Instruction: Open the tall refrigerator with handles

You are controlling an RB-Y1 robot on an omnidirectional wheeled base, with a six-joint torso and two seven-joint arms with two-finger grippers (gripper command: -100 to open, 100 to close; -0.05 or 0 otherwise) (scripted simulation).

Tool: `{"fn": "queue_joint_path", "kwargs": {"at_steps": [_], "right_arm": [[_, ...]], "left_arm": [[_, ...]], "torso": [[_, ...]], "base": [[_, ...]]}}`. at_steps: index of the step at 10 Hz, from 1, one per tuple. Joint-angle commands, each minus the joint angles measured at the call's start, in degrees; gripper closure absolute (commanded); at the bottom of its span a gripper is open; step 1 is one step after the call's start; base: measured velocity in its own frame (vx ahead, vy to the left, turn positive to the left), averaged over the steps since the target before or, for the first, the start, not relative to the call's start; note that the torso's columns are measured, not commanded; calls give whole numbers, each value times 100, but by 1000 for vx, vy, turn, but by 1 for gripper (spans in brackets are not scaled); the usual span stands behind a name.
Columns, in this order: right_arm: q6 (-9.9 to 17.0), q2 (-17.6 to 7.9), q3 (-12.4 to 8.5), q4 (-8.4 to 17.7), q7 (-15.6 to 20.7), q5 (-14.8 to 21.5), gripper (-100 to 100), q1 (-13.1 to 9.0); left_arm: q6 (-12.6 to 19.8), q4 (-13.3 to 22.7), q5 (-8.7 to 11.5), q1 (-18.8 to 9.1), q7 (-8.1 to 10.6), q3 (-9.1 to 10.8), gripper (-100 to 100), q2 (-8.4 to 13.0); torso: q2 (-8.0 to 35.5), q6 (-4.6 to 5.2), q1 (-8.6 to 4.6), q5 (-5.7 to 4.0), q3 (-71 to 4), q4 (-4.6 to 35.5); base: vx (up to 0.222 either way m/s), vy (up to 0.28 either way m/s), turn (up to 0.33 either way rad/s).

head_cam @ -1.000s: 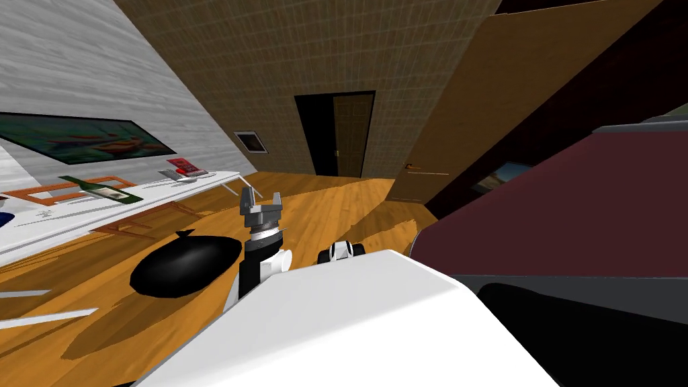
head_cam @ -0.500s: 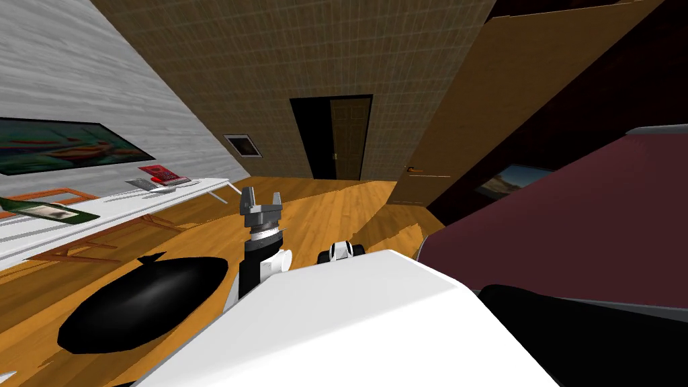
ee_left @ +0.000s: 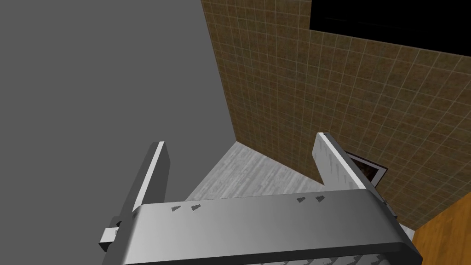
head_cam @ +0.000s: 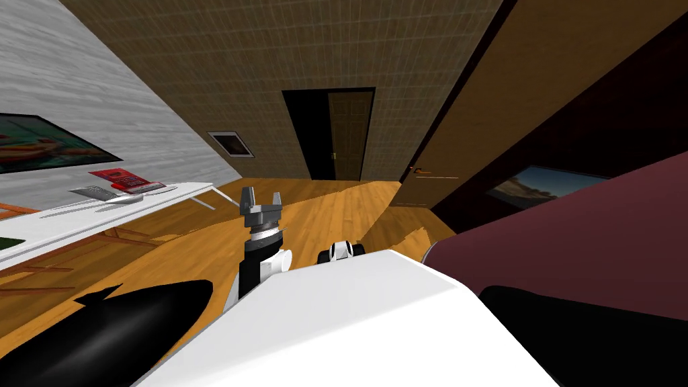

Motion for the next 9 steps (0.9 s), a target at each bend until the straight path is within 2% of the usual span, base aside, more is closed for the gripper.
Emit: {"fn": "queue_joint_path", "kwargs": {"at_steps": [1, 2, 3, 7, 8, 9], "right_arm": [[98, 56, 133, 143, 6, 105, 100, 116], [118, -9, 40, 79, -28, 77, 100, 45], [190, -28, 89, 164, -53, 146, 100, 76], [295, -57, 238, 401, -104, 330, 100, 168], [237, -173, 10, 353, -357, 197, -100, 353], [222, -209, -58, 365, -433, 162, -100, 420]], "left_arm": [[0, 0, 0, 0, 0, 0, 0, 0], [0, 0, 0, 1, 0, 0, 0, 0], [0, 0, 0, -1, 0, 0, 0, 0], [0, 0, 0, 0, 0, 0, 0, 0], [0, 0, 0, 1, 0, 1, 0, 0], [0, 0, 0, -1, 0, 1, 0, 1]], "torso": [[-4, 5, 4, 0, -1, 2], [-31, 11, 32, -9, 0, -2], [18, 5, 20, -2, 19, 6], [-38, -6, -7, 4, -33, -14], [-48, -9, -18, 2, -44, -19], [-7, -14, -10, 6, -22, -11]], "base": [[330, 114, -67], [161, 60, -25], [181, 11, -84], [281, 13, -104], [128, 13, -137], [-34, -21, -52]]}}
